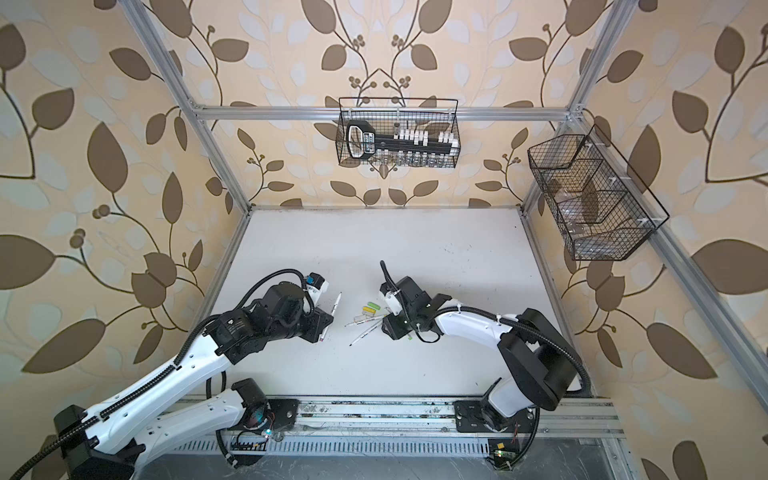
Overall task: Insert the pens into the pen caps
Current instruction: 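Lift the marker with the left gripper while the right gripper grasps the red cap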
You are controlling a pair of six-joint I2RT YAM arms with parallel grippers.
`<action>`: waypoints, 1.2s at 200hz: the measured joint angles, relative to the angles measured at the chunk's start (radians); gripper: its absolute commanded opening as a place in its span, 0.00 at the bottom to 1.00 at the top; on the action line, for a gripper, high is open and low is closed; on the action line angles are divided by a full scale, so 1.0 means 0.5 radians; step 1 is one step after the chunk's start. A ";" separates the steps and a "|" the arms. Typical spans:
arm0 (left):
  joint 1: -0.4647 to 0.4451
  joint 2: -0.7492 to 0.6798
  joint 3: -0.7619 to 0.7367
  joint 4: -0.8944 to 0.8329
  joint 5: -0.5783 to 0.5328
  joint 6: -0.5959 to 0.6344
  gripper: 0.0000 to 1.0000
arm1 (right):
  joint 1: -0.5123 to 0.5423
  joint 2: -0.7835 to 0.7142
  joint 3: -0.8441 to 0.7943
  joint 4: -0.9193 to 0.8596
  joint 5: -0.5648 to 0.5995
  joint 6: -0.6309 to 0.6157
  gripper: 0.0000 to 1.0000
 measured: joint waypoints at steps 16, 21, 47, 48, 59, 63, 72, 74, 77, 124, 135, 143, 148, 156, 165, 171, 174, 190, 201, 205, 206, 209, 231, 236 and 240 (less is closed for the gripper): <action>0.000 -0.086 0.000 -0.038 0.000 -0.005 0.00 | 0.012 0.065 0.051 -0.002 0.007 -0.017 0.46; 0.000 -0.112 0.000 -0.044 0.001 -0.005 0.00 | 0.013 0.088 0.068 -0.002 0.010 -0.024 0.44; 0.000 -0.209 -0.001 -0.046 0.001 -0.004 0.00 | 0.015 0.187 0.130 -0.013 0.024 -0.048 0.40; 0.000 -0.211 -0.001 -0.046 0.001 -0.005 0.00 | 0.015 0.190 0.133 -0.013 0.025 -0.049 0.40; 0.000 -0.230 -0.001 -0.046 0.001 -0.004 0.00 | 0.015 0.225 0.153 -0.021 0.034 -0.055 0.39; 0.000 -0.233 -0.001 -0.046 0.000 -0.005 0.00 | 0.016 0.239 0.163 -0.024 0.036 -0.056 0.38; 0.000 -0.240 -0.001 -0.046 0.000 -0.005 0.00 | 0.018 0.268 0.179 -0.028 0.041 -0.062 0.37; 0.000 -0.242 -0.001 -0.046 0.000 -0.005 0.00 | 0.018 0.272 0.180 -0.028 0.042 -0.063 0.37; 0.000 -0.243 -0.001 -0.046 0.000 -0.004 0.00 | 0.019 0.282 0.185 -0.028 0.042 -0.065 0.36; 0.000 -0.286 -0.016 -0.047 -0.001 -0.004 0.00 | 0.030 0.392 0.255 -0.076 0.085 -0.094 0.33; 0.000 -0.298 -0.016 -0.047 -0.002 -0.005 0.00 | 0.039 0.401 0.266 -0.085 0.108 -0.100 0.33; 0.000 -0.307 -0.016 -0.047 -0.003 -0.004 0.00 | 0.047 0.403 0.269 -0.091 0.124 -0.102 0.32; 0.000 -0.310 -0.016 -0.047 -0.003 -0.004 0.00 | 0.053 0.403 0.272 -0.097 0.134 -0.104 0.32; 0.000 -0.312 -0.016 -0.047 -0.004 -0.004 0.00 | 0.063 0.403 0.273 -0.104 0.153 -0.108 0.32; 0.000 -0.312 -0.016 -0.047 -0.004 -0.004 0.00 | 0.074 0.405 0.280 -0.118 0.176 -0.110 0.32; 0.000 -0.311 -0.016 -0.047 -0.004 -0.004 0.00 | 0.081 0.410 0.287 -0.128 0.192 -0.113 0.31; 0.000 -0.311 -0.016 -0.047 -0.004 -0.005 0.00 | 0.083 0.412 0.291 -0.133 0.199 -0.114 0.30; 0.000 -0.311 -0.016 -0.047 -0.004 -0.004 0.00 | 0.106 0.434 0.329 -0.175 0.261 -0.123 0.26; 0.000 -0.311 -0.016 -0.047 -0.004 -0.005 0.00 | 0.121 0.453 0.359 -0.206 0.307 -0.124 0.25; 0.000 -0.311 -0.016 -0.047 -0.004 -0.005 0.00 | 0.126 0.459 0.368 -0.215 0.322 -0.124 0.24; 0.000 -0.311 -0.016 -0.047 -0.004 -0.005 0.00 | 0.127 0.462 0.372 -0.219 0.330 -0.124 0.24; 0.000 -0.311 -0.016 -0.047 -0.004 -0.004 0.00 | 0.131 0.466 0.378 -0.225 0.343 -0.124 0.23; 0.000 -0.312 -0.017 -0.047 -0.004 -0.005 0.00 | 0.163 0.496 0.423 -0.276 0.443 -0.127 0.20; 0.000 -0.312 -0.017 -0.047 -0.004 -0.004 0.00 | 0.172 0.503 0.434 -0.288 0.468 -0.129 0.19; 0.000 -0.311 -0.017 -0.047 -0.004 -0.005 0.00 | 0.177 0.507 0.441 -0.296 0.481 -0.129 0.18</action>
